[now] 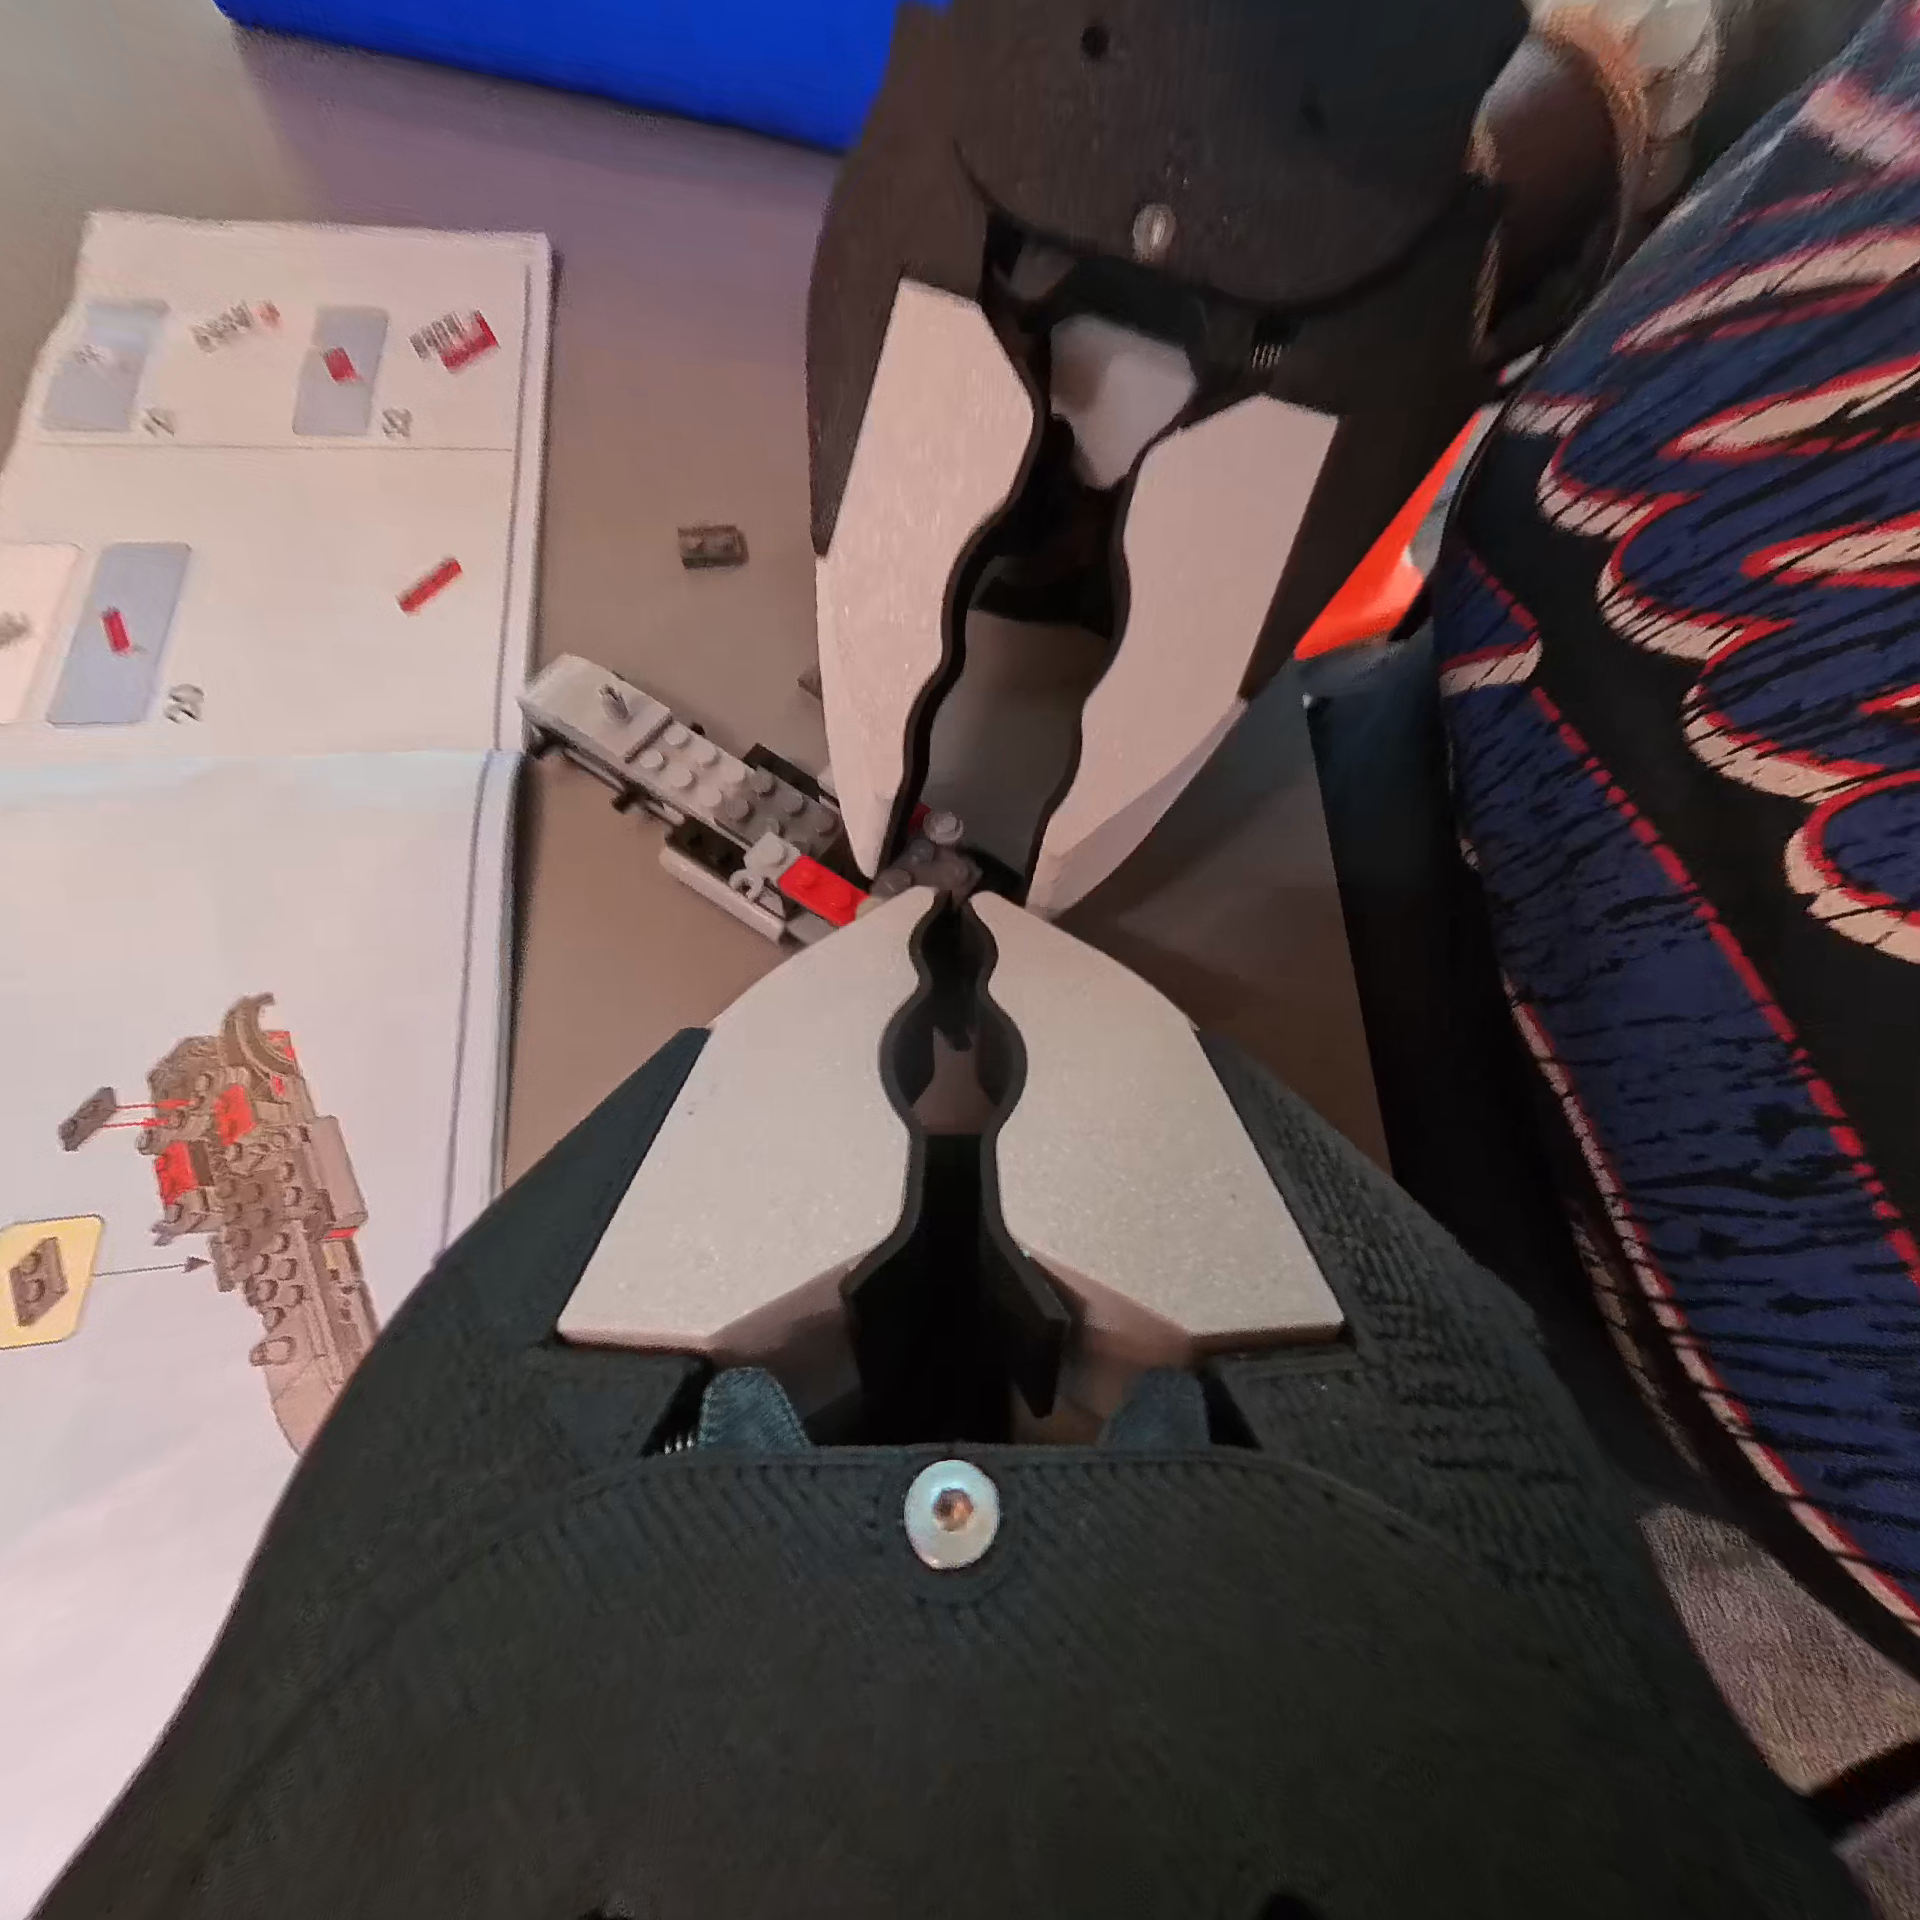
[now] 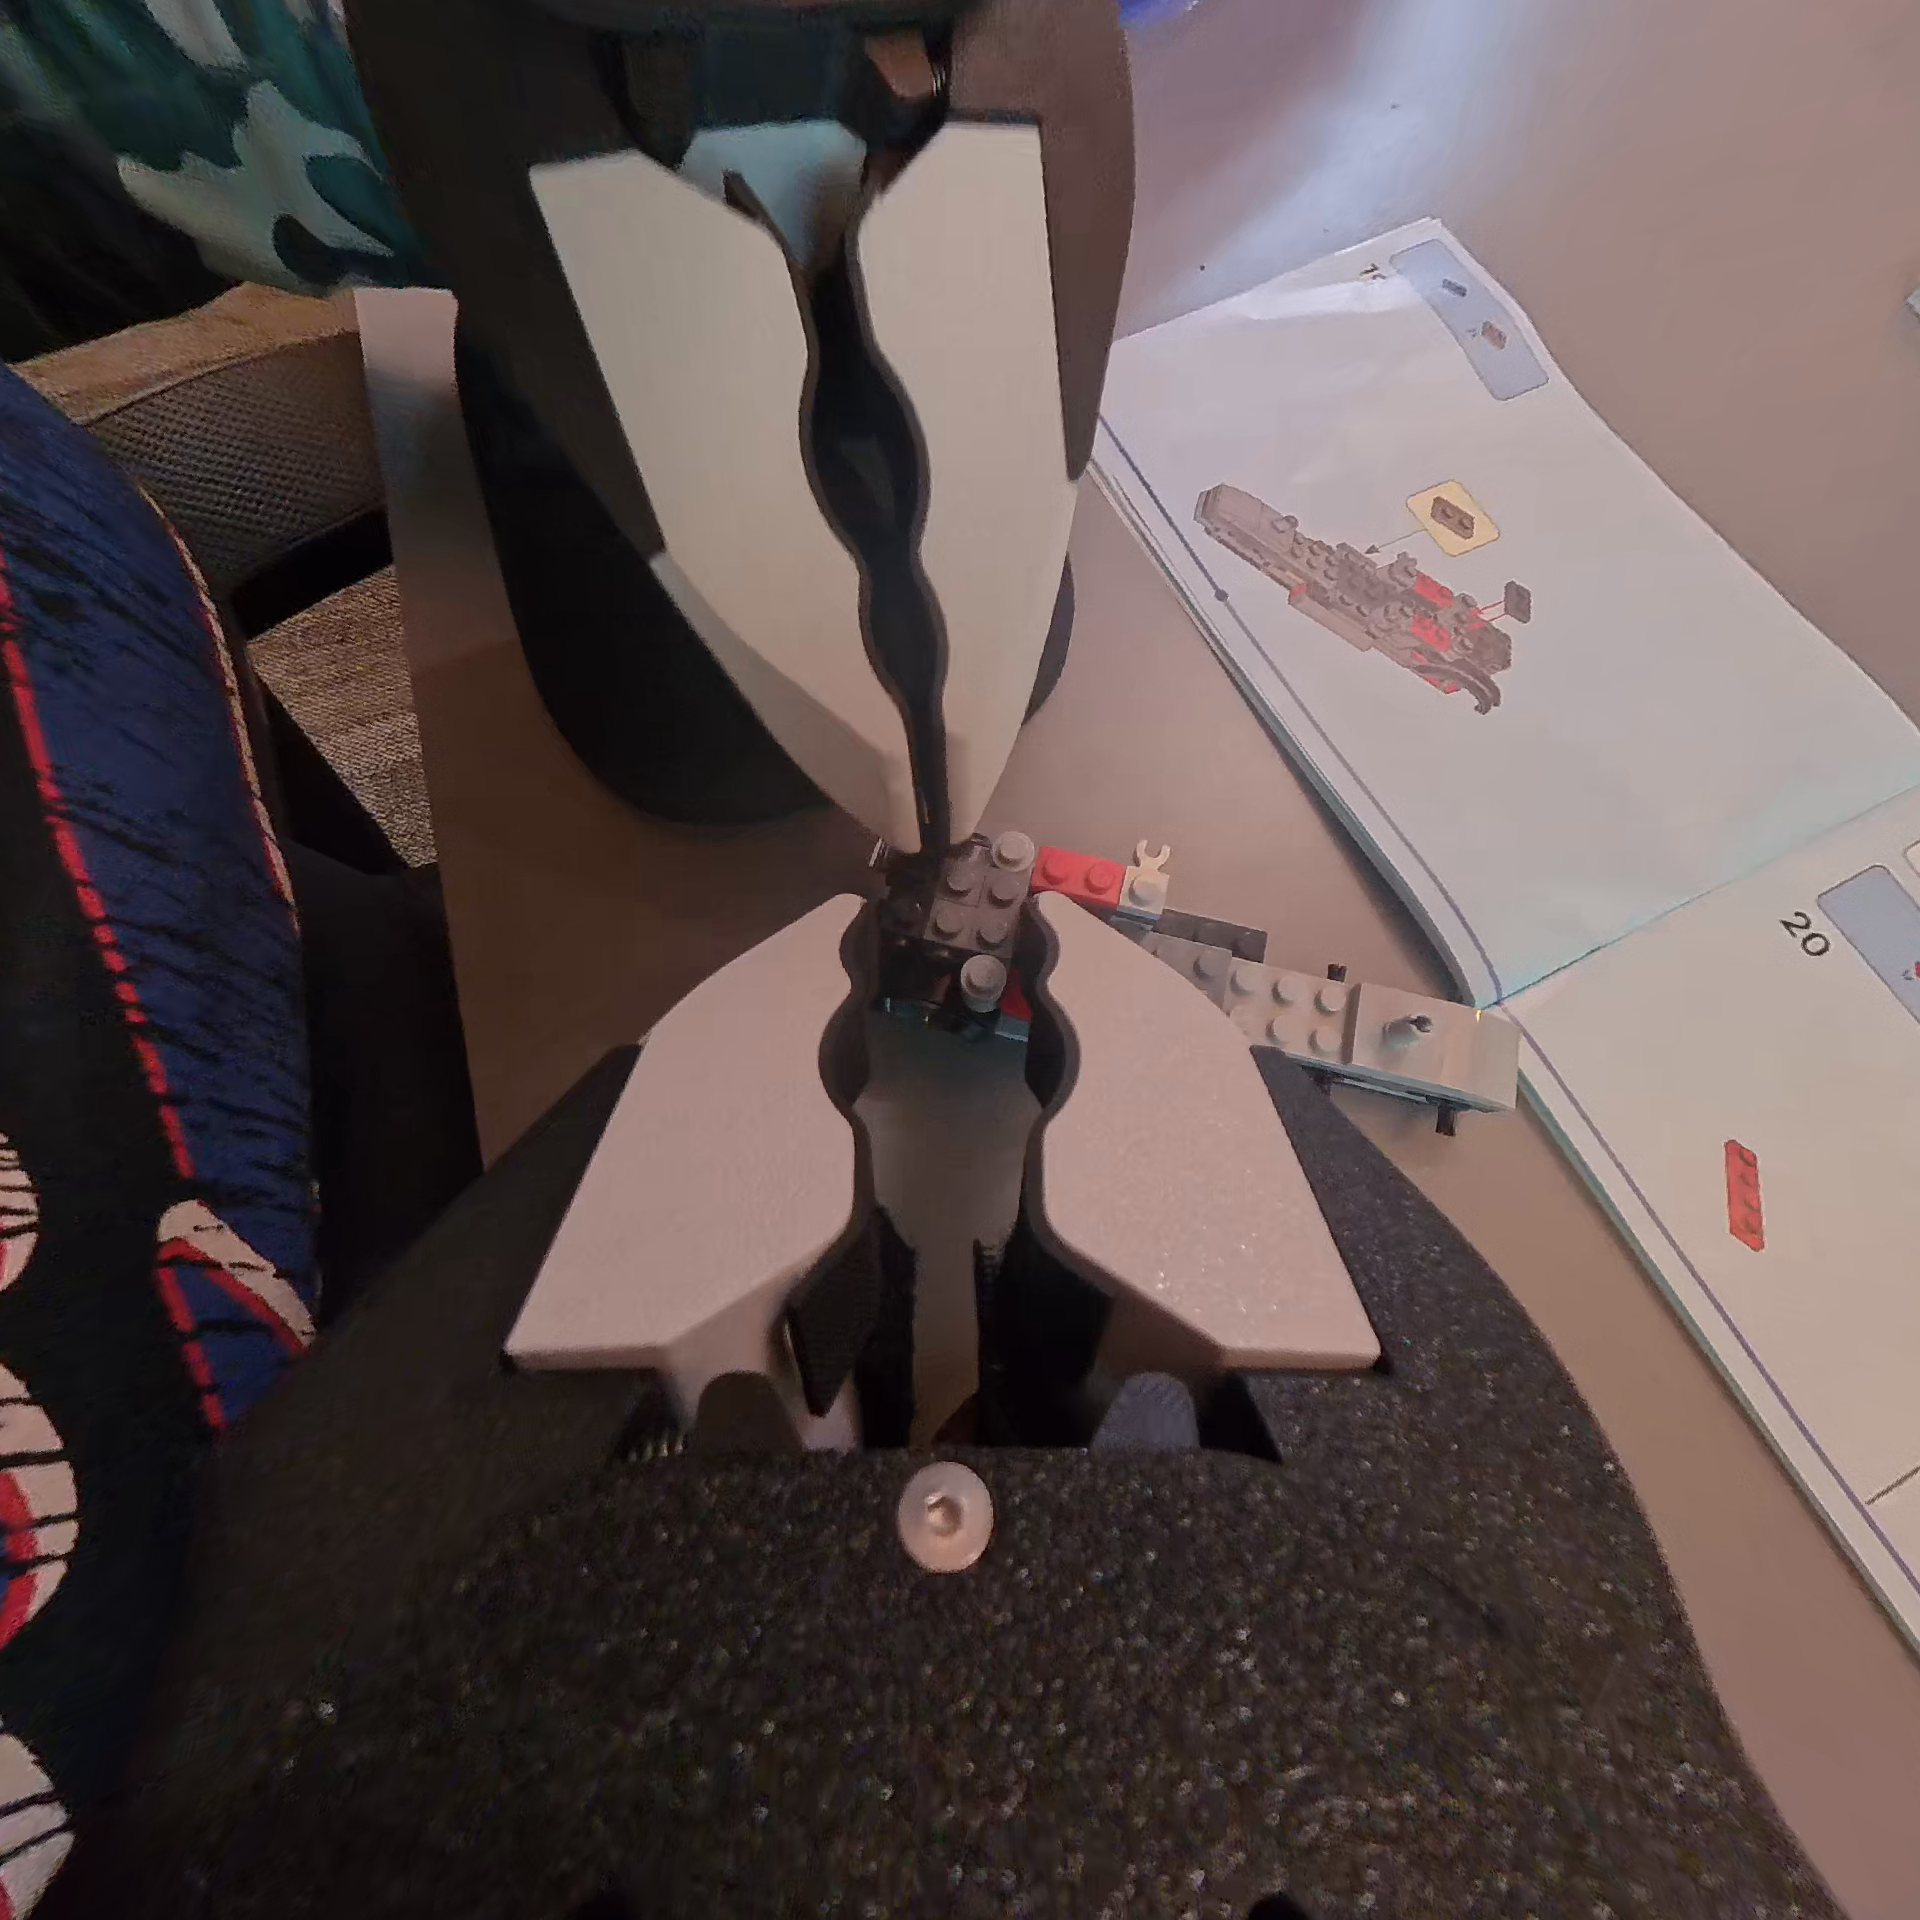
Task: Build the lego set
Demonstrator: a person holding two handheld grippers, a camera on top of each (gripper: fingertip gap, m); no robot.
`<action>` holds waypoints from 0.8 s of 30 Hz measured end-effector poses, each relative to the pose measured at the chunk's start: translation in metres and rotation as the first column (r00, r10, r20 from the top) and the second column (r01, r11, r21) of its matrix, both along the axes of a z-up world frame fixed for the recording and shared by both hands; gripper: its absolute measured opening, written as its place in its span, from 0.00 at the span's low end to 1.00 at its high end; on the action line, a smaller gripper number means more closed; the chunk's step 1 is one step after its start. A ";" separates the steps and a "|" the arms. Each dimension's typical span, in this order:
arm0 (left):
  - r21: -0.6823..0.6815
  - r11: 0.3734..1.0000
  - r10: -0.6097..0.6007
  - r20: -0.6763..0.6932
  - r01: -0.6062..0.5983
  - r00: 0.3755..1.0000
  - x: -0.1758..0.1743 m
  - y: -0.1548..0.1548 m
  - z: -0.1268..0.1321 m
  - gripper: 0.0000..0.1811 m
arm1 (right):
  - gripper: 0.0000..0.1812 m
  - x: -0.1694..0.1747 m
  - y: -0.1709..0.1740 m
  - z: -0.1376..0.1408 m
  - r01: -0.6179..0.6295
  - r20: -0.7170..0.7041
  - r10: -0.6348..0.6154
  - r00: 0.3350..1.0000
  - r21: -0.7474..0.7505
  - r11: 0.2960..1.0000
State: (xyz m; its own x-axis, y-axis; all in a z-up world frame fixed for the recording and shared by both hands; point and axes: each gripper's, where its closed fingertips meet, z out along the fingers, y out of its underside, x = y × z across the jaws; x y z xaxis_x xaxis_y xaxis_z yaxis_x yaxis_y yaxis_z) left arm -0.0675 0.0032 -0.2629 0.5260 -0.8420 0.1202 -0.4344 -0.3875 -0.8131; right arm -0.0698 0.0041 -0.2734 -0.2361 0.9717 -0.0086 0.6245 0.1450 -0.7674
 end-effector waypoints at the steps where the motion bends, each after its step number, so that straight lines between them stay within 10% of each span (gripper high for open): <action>1: 0.018 1.000 0.012 0.030 -0.013 0.999 -0.001 0.002 0.006 0.00 | 0.15 0.000 0.000 0.000 0.000 0.001 0.000 1.000 0.001 1.000; 24: -0.056 0.998 0.041 0.000 -0.041 0.999 -0.002 0.011 -0.005 0.00 | 0.14 -0.001 -0.002 0.001 -0.023 0.009 0.023 1.000 -0.016 1.000</action>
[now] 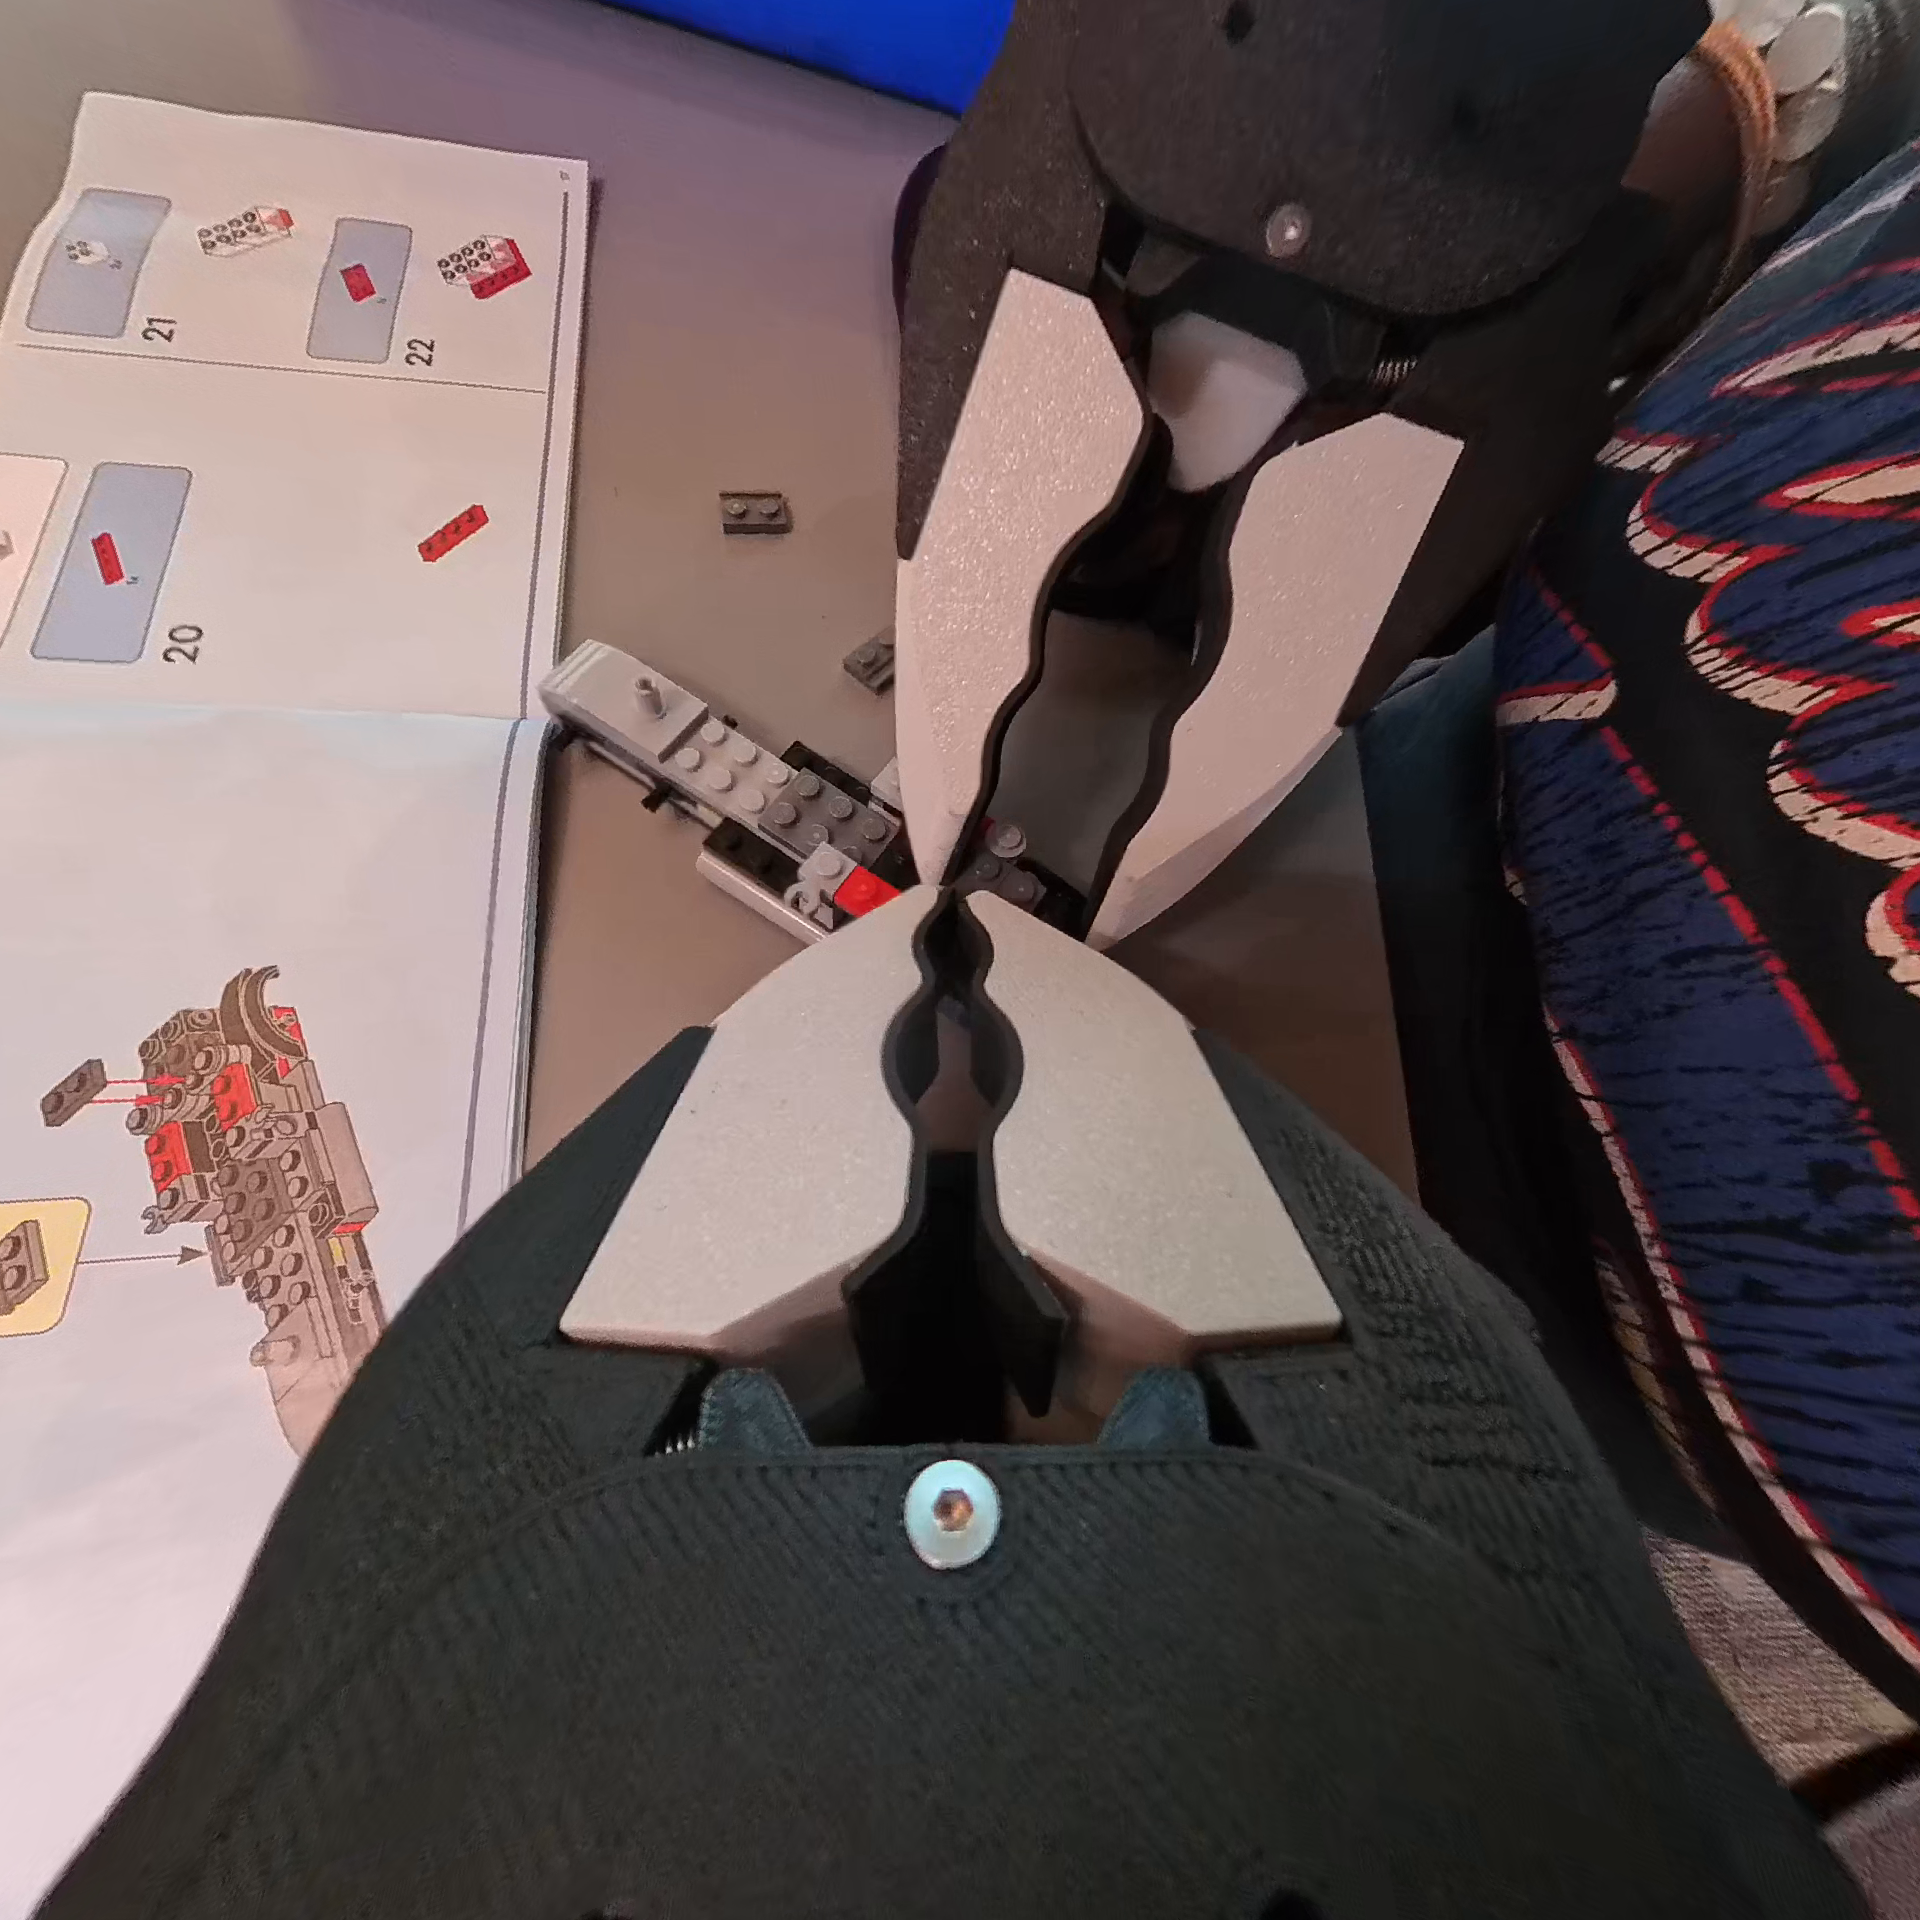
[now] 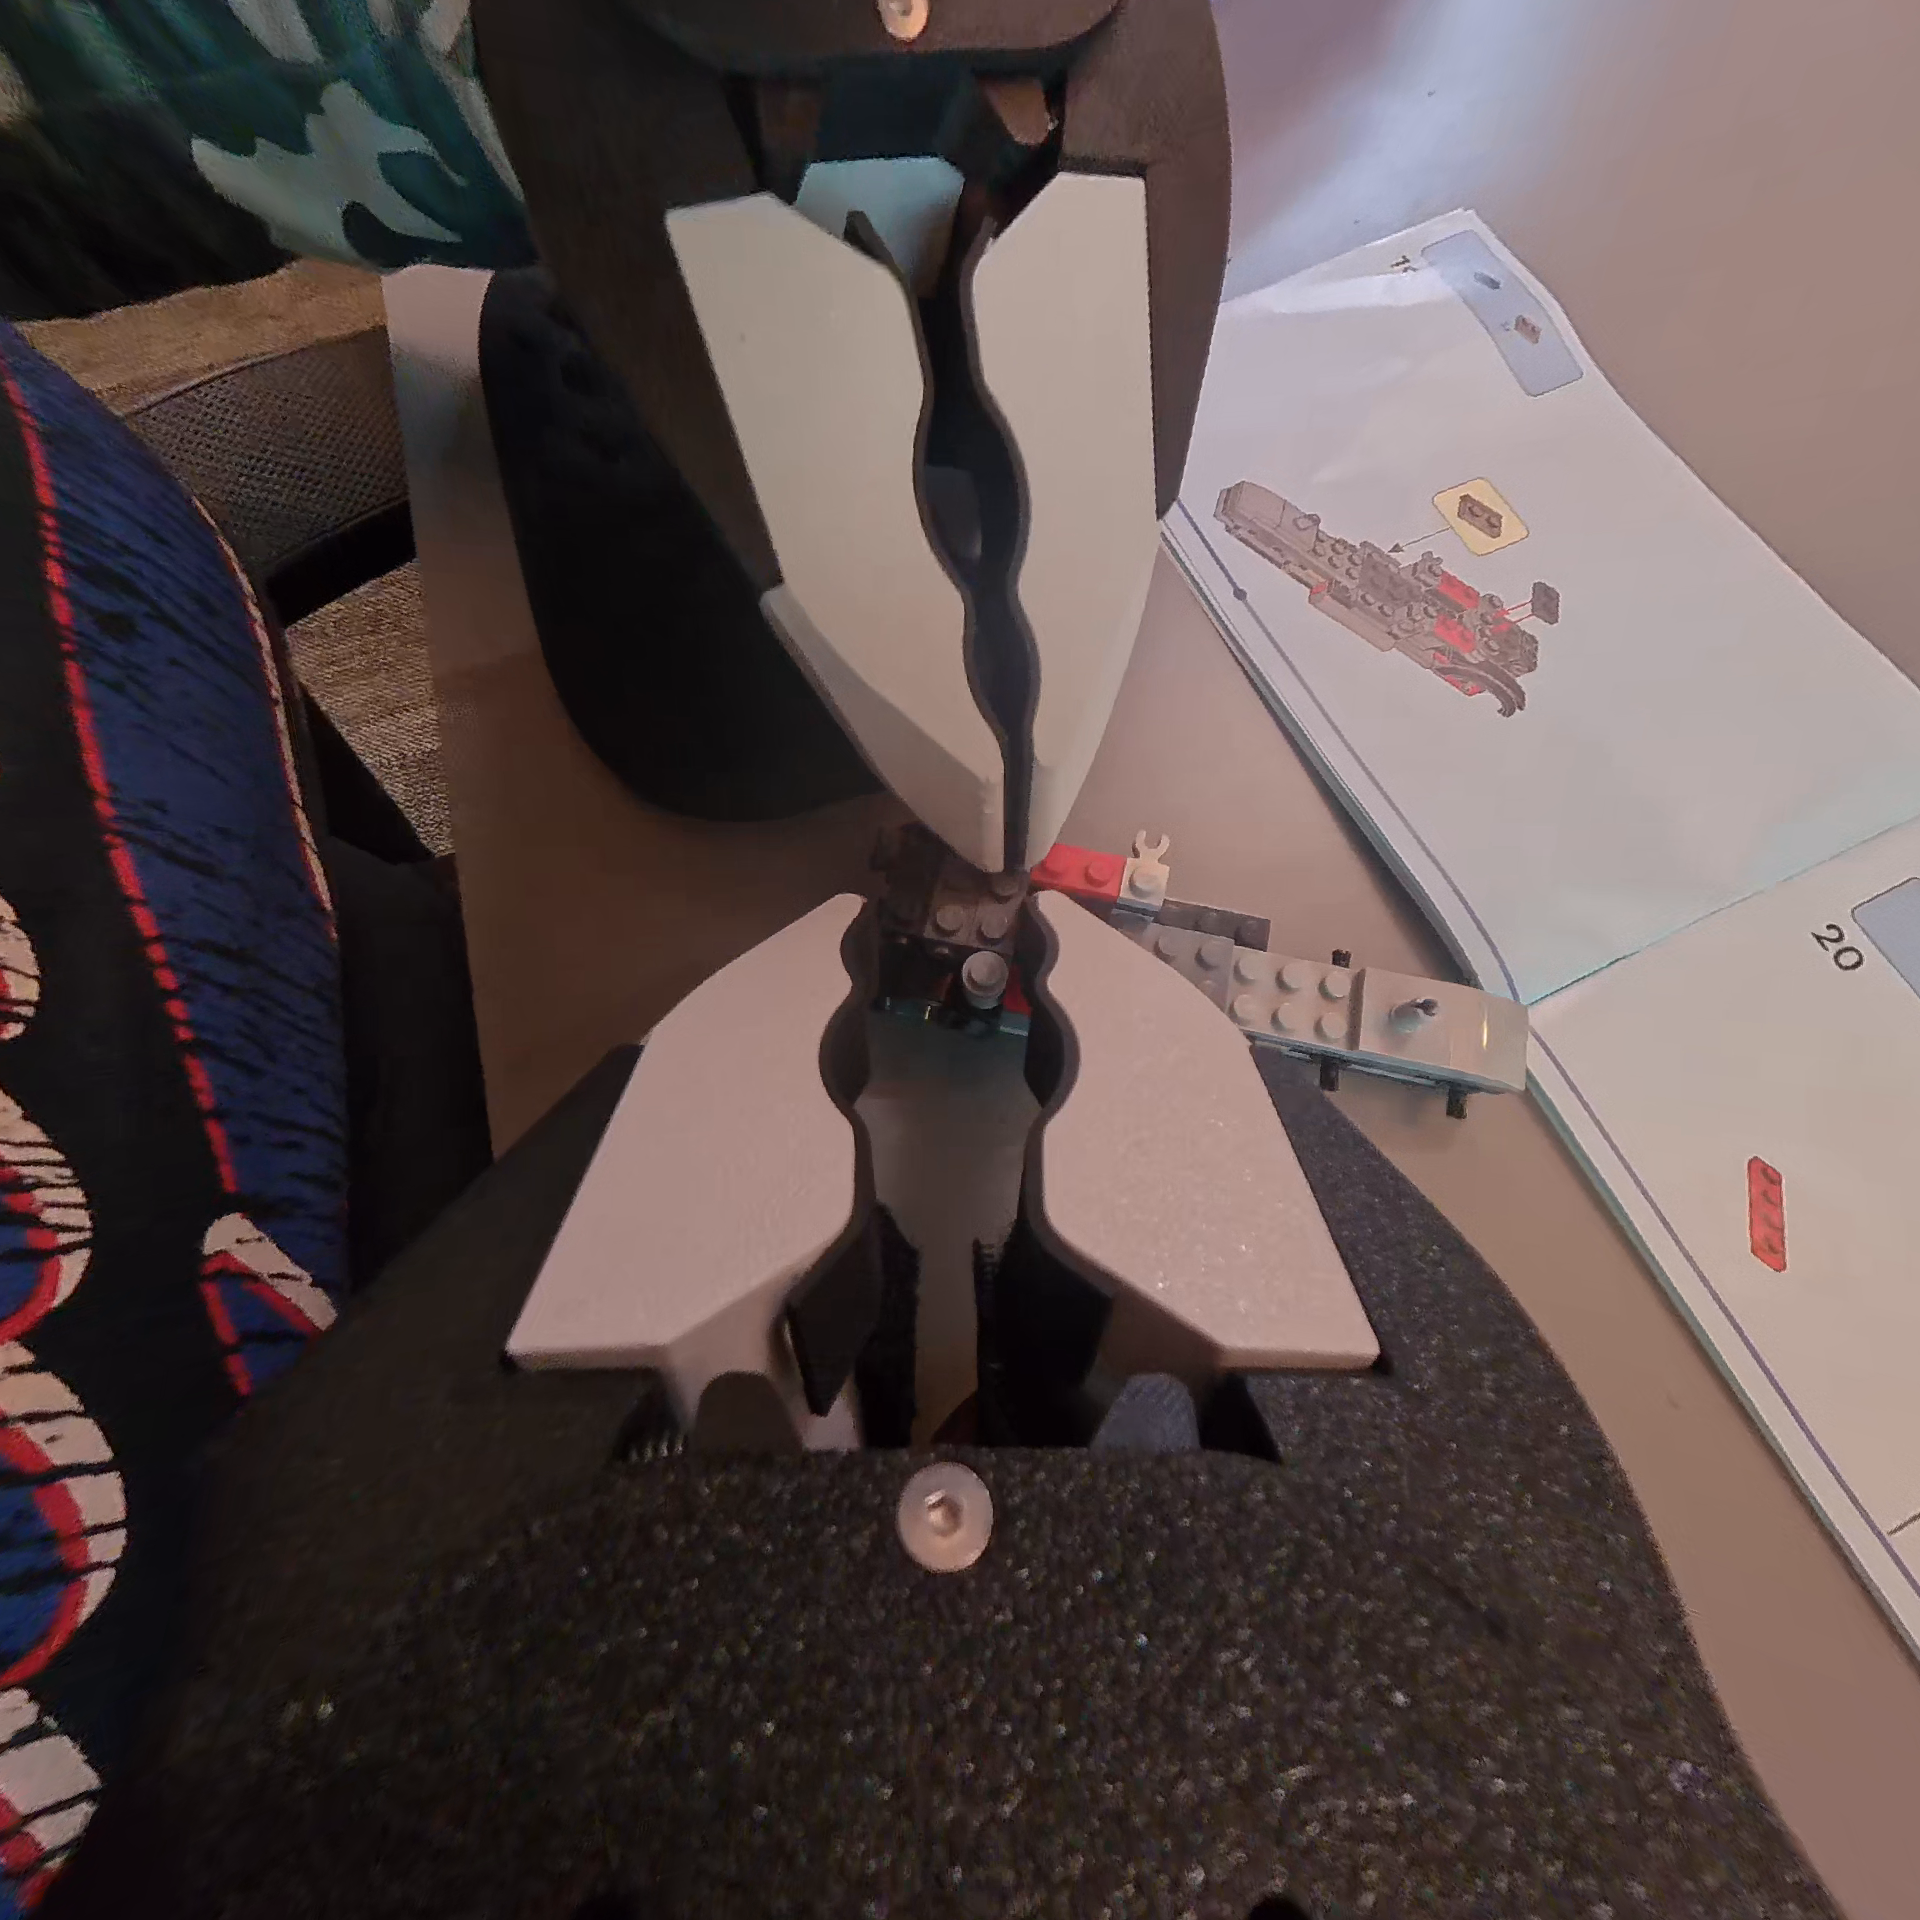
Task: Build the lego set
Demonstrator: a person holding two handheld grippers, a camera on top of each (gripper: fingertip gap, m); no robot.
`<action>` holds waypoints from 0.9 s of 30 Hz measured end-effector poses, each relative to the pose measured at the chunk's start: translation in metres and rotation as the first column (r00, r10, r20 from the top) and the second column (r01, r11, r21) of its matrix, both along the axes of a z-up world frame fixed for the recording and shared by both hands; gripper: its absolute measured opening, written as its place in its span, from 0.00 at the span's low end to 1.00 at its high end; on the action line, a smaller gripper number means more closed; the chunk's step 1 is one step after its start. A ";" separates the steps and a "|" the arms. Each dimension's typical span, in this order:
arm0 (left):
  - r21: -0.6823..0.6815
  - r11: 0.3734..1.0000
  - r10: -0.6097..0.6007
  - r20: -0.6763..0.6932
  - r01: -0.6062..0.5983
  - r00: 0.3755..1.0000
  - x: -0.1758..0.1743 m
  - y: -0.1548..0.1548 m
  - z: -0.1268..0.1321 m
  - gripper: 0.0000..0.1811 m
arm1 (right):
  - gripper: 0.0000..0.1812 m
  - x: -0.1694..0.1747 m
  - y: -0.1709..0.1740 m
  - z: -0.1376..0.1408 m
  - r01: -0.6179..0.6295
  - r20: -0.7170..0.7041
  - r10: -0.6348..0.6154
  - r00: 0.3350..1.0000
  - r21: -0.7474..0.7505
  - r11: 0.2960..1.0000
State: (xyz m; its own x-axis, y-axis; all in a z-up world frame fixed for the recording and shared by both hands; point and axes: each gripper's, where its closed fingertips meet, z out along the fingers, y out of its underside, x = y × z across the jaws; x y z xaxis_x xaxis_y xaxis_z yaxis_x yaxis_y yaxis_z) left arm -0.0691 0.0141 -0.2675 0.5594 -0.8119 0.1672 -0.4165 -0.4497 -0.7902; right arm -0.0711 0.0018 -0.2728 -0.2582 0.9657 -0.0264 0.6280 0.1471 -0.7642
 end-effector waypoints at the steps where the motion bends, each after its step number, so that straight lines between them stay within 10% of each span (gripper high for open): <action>1: -0.010 1.000 -0.005 0.009 0.005 1.000 -0.002 -0.001 0.001 0.00 | 0.14 0.000 0.000 0.000 -0.003 0.000 0.003 1.000 0.000 1.000; 27: 0.070 0.997 -0.025 -0.004 0.026 1.000 -0.007 0.002 0.010 0.00 | 0.14 -0.002 0.008 -0.003 -0.021 0.028 0.020 0.999 0.013 1.000</action>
